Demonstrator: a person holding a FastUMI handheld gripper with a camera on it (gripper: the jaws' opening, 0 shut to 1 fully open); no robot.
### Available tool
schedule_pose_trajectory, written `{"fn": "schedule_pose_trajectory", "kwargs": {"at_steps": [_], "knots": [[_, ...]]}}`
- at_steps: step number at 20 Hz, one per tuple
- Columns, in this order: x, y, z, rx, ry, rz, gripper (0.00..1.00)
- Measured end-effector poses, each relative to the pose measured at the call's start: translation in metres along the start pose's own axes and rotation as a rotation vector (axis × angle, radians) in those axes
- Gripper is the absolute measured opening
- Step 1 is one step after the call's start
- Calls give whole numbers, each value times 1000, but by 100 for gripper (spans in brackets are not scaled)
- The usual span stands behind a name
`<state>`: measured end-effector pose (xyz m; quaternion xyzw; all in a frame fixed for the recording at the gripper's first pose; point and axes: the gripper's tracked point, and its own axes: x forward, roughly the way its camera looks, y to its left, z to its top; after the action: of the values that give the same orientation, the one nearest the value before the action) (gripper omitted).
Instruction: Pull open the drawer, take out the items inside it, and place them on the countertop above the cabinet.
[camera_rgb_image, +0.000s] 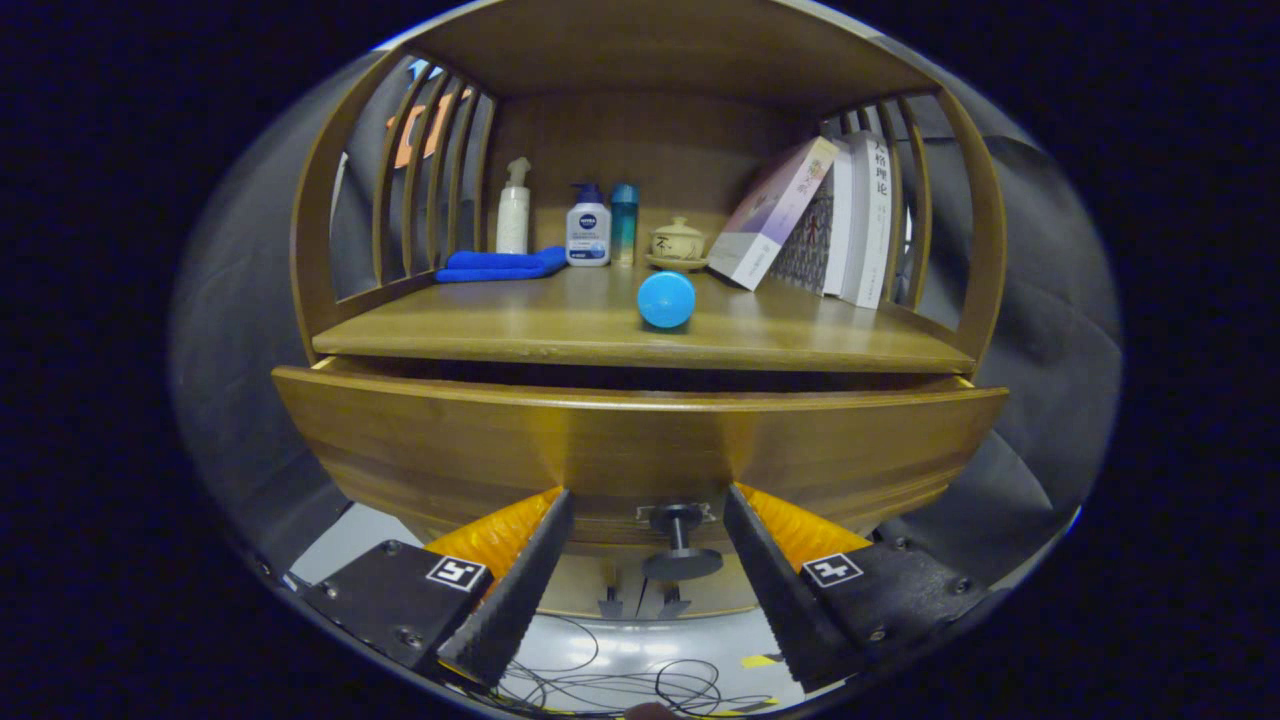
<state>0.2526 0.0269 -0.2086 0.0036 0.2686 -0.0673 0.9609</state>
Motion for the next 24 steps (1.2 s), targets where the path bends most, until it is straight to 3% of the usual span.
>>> {"fn": "schedule_pose_trajectory", "kwargs": {"at_steps": [8,11,24], "knots": [[15,1,9,-9,64,-5,100],[7,6,0,7,97,34,100],[-144,-11,-6,19,-155,144,100]]}}
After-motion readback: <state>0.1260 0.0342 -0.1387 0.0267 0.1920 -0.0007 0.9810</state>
